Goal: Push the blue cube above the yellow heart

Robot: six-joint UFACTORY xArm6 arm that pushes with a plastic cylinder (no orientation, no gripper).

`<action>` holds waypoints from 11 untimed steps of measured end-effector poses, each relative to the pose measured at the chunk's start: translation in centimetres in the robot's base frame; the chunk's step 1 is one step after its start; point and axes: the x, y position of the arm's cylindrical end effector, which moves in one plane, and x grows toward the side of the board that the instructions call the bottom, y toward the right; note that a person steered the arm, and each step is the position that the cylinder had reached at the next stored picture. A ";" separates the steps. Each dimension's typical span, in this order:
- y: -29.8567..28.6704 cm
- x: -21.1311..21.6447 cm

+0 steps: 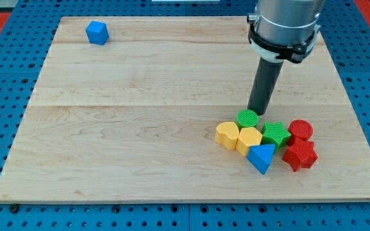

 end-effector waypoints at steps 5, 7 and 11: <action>-34.0 -19.7; -35.8 -24.4; -26.4 -14.1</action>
